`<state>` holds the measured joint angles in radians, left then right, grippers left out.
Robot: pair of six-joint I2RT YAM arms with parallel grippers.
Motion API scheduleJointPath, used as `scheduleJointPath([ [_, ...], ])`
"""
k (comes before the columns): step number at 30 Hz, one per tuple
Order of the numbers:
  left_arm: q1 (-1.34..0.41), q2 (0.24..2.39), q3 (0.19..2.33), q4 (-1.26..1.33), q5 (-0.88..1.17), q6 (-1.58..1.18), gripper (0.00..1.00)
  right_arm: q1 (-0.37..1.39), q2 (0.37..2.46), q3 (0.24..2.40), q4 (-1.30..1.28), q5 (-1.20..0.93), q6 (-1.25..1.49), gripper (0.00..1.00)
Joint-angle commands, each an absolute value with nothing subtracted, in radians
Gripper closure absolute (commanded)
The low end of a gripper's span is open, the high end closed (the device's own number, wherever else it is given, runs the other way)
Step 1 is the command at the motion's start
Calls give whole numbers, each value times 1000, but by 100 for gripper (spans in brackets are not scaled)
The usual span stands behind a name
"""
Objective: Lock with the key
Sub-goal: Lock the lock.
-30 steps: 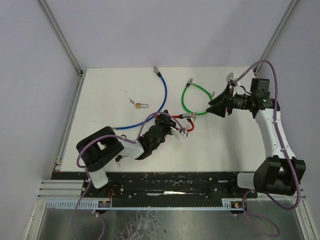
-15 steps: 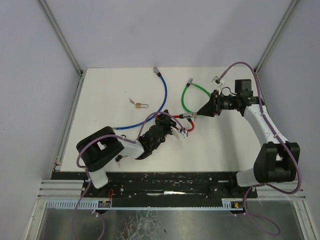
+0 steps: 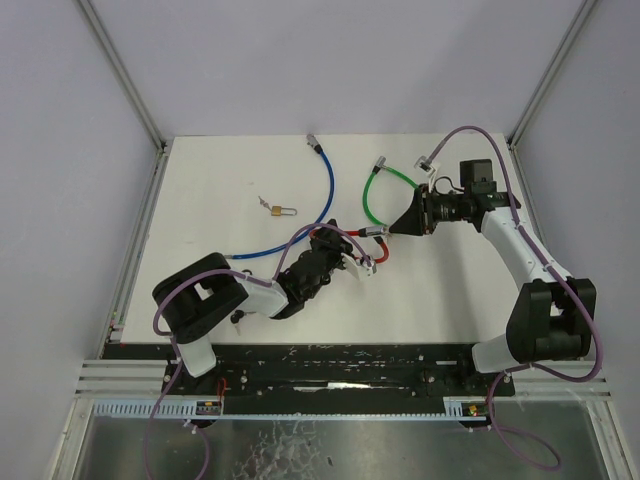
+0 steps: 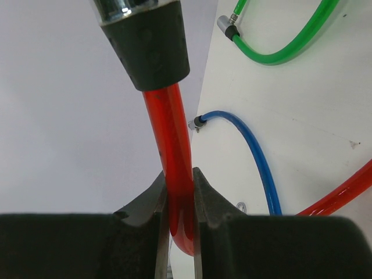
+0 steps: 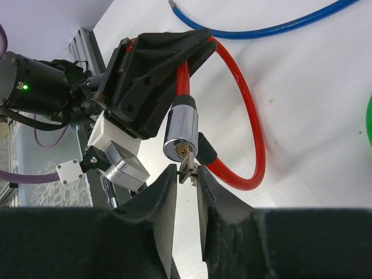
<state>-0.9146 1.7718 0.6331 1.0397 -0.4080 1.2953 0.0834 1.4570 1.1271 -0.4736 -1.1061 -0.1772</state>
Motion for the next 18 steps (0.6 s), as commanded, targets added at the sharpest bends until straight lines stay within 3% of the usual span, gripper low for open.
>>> scheduleJointPath([
  [1, -910, 1793, 632, 979, -438, 1302, 100, 95, 1460, 1168, -503, -1091, -209, 76],
  [9, -910, 1791, 630, 976, -436, 1297, 100, 107, 1451, 1180, -547, -1057, -334, 97],
  [18, -911, 1778, 630, 967, -426, 1292, 100, 122, 1386, 1156, -587, -1041, -677, 100],
])
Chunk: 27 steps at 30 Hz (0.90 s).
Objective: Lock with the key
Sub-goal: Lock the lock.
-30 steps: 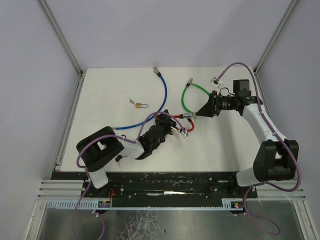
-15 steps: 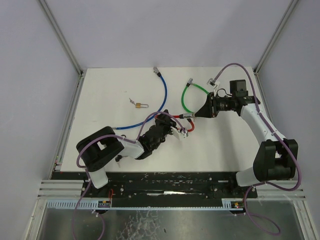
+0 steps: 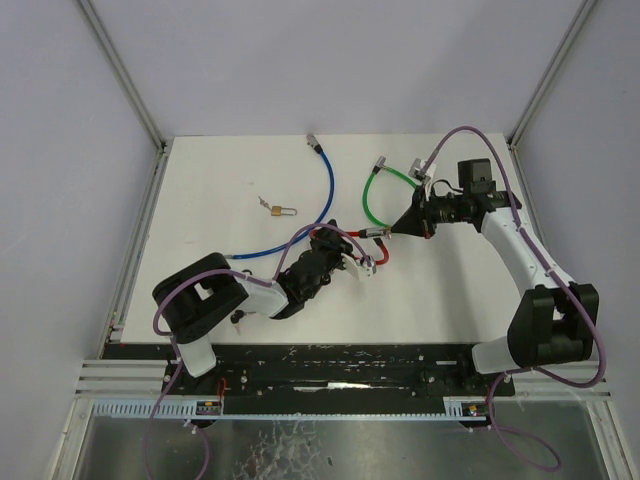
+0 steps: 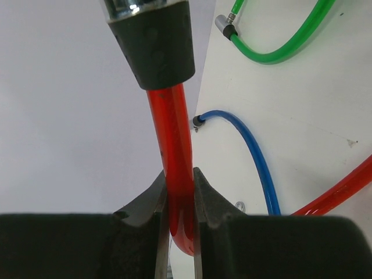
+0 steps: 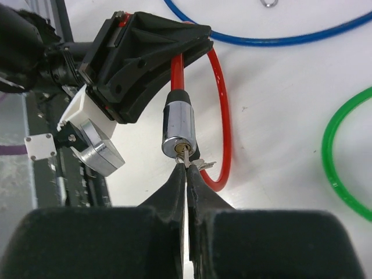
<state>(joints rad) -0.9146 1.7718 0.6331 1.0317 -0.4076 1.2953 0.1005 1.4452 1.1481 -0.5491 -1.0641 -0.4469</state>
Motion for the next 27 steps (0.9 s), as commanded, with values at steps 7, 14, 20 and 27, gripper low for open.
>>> scheduleJointPath([
  [7, -910, 1767, 632, 953, -415, 1282, 100, 132, 1284, 1087, -691, -1082, -1319, 100],
  [14, -910, 1765, 635, 942, -404, 1276, 100, 137, 1234, 1050, -766, -1058, -1703, 100],
  [20, -910, 1758, 635, 932, -395, 1265, 100, 138, 1227, 1031, -797, -1001, -1945, 100],
  [27, -908, 1751, 634, 920, -396, 1260, 100, 130, 1225, 1077, -794, -1021, -1826, 86],
])
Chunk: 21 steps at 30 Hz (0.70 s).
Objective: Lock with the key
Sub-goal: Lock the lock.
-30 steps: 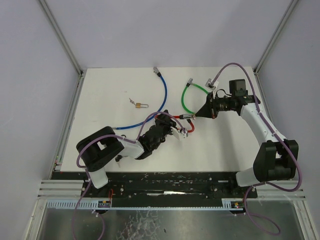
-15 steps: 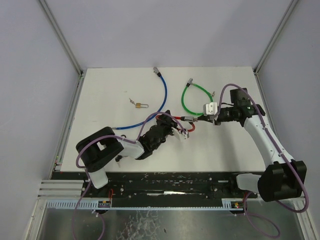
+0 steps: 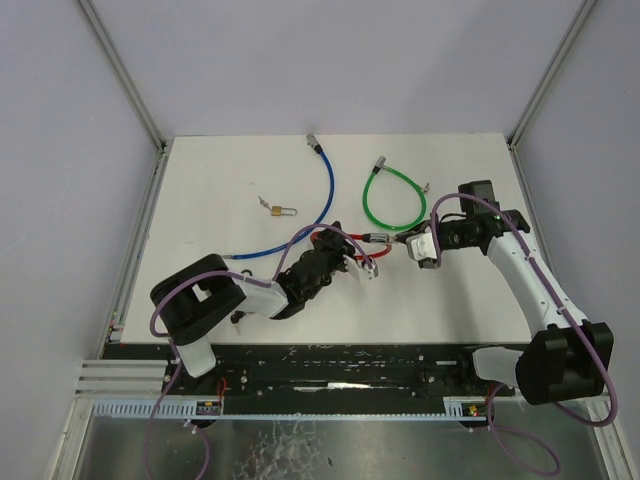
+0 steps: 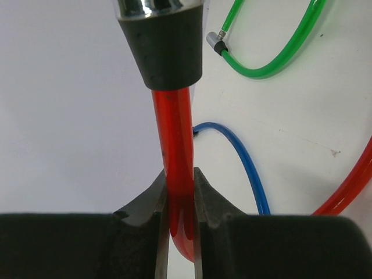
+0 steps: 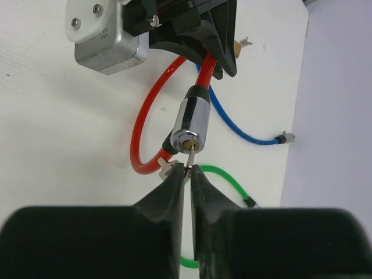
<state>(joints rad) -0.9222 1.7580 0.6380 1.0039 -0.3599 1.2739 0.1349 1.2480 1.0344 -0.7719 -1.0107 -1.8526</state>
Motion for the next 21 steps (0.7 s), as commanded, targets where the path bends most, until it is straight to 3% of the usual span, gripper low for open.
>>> scheduleJointPath([
  [1, -908, 1749, 634, 916, -397, 1259, 100, 125, 1224, 1085, -800, -1037, -1784, 80],
  [4, -906, 1744, 634, 911, -396, 1252, 100, 94, 1222, 1110, -854, -1081, -1724, 68],
  [14, -903, 1751, 640, 900, -388, 1243, 100, -17, 1272, 1183, -1009, -1375, -1518, 48],
  [21, -904, 1743, 643, 880, -389, 1239, 100, 21, 1398, 1241, -1049, -1381, -1453, 50],
])
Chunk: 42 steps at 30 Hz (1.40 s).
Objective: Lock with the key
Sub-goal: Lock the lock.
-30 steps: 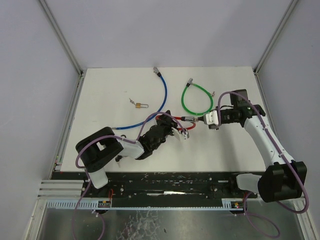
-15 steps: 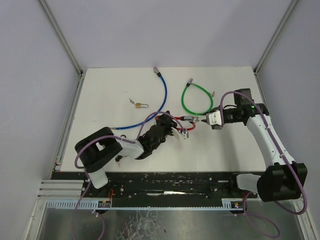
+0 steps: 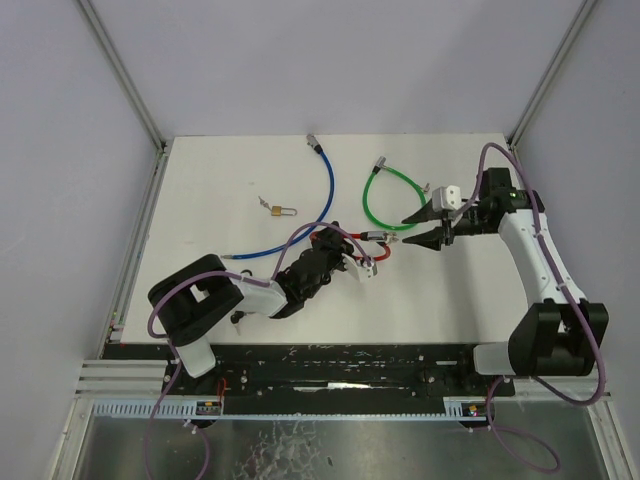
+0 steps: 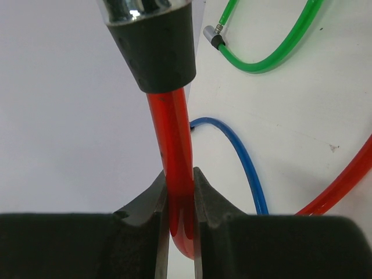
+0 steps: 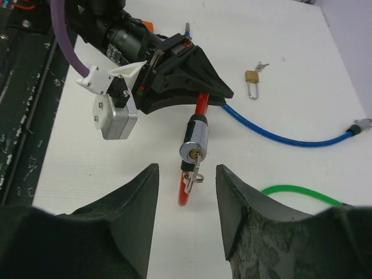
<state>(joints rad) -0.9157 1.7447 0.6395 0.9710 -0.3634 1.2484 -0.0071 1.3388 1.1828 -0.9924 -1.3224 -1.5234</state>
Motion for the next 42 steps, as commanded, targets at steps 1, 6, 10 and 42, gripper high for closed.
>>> scheduleJointPath([
  [1, -904, 1745, 643, 880, -388, 1240, 100, 31, 1412, 1248, -1049, -1362, -1450, 53],
  [6, -905, 1750, 647, 876, -388, 1239, 100, 70, 1422, 1221, -872, -1283, -1268, 59],
  [10, -904, 1750, 647, 876, -387, 1238, 100, 103, 1367, 1129, -597, -1187, -996, 58],
  [42, -873, 1675, 632, 814, -354, 1204, 100, 138, 1194, 1120, -839, -865, -1586, 100],
])
